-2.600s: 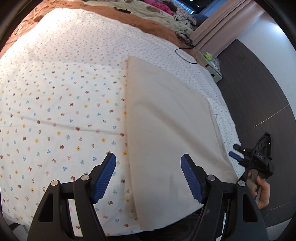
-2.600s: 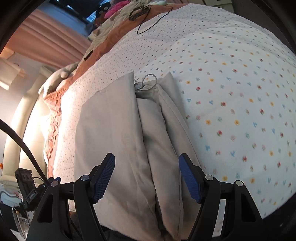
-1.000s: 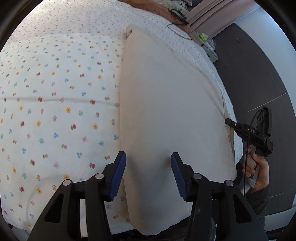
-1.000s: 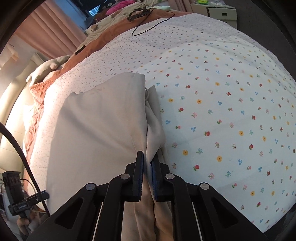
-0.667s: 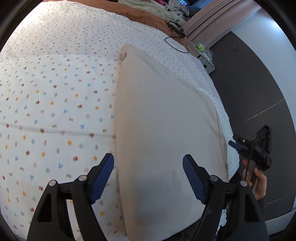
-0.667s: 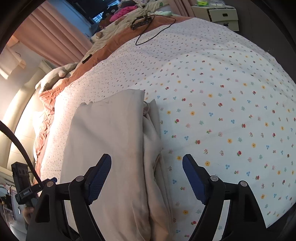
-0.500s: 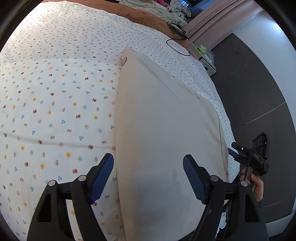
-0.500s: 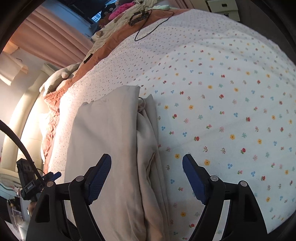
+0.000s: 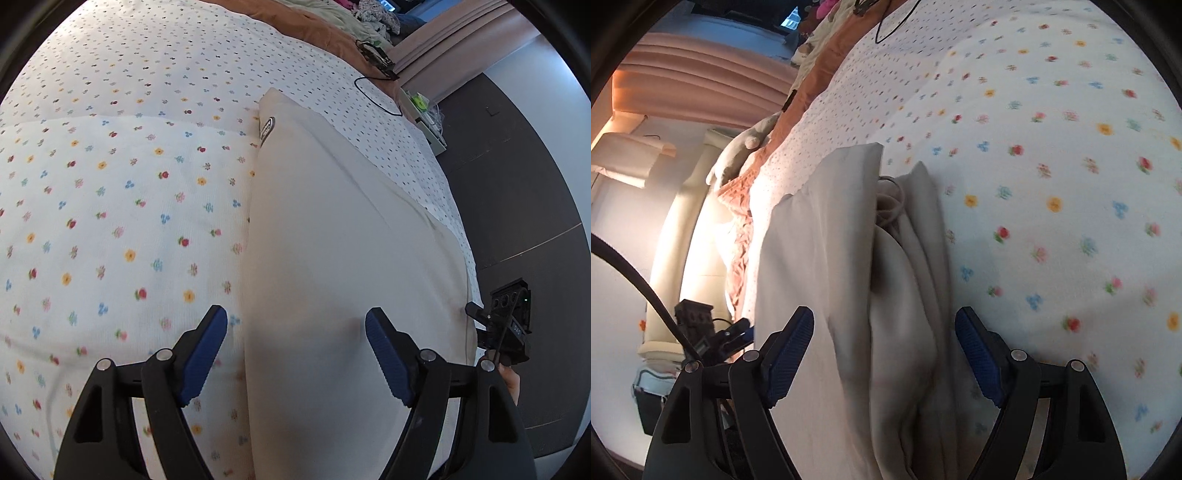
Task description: Fold large clothes
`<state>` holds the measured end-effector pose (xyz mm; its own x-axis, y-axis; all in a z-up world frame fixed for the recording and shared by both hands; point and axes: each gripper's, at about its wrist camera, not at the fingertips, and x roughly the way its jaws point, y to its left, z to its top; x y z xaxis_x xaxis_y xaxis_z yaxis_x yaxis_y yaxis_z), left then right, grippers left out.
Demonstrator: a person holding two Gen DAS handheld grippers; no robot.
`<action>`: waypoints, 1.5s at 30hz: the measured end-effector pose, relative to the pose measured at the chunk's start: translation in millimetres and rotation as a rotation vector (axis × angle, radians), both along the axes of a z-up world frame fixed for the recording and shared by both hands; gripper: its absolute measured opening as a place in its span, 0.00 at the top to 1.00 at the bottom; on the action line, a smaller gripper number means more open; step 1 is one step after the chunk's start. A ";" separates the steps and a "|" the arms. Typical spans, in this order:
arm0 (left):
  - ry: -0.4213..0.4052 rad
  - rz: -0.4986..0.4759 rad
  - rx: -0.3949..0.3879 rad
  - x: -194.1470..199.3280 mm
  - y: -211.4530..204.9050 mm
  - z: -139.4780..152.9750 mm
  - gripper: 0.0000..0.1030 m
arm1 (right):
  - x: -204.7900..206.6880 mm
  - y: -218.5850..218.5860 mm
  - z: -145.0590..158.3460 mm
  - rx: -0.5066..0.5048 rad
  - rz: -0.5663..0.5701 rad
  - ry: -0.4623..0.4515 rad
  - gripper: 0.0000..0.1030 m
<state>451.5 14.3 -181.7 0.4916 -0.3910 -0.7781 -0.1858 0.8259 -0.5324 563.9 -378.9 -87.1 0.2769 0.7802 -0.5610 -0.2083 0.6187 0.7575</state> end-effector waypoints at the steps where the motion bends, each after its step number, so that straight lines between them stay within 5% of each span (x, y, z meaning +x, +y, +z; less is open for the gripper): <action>1: 0.002 -0.002 0.008 4.9 0.1 -2.1 0.26 | 4.9 4.5 -1.6 -0.003 0.008 0.001 0.25; 12: -0.016 0.015 0.007 48.5 4.8 -13.9 0.50 | 46.2 32.6 -14.2 -0.009 0.022 0.029 0.57; 19: -0.065 0.002 0.078 37.7 -6.5 7.2 0.79 | 18.8 52.4 17.3 -0.114 0.015 -0.105 0.81; 29: -0.193 -0.015 0.132 0.6 -25.9 78.8 0.87 | -48.5 52.7 72.2 -0.108 -0.016 -0.259 0.84; 45: -0.401 -0.100 0.094 -58.1 -110.4 178.0 0.89 | -191.2 -38.5 148.1 -0.145 -0.143 -0.483 0.85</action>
<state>393.5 -96.2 -3.7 0.7258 -0.3889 -0.5674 0.1042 0.8775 -0.4681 372.7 -417.3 61.0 0.6287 0.6394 -0.4426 -0.4184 0.7579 0.5005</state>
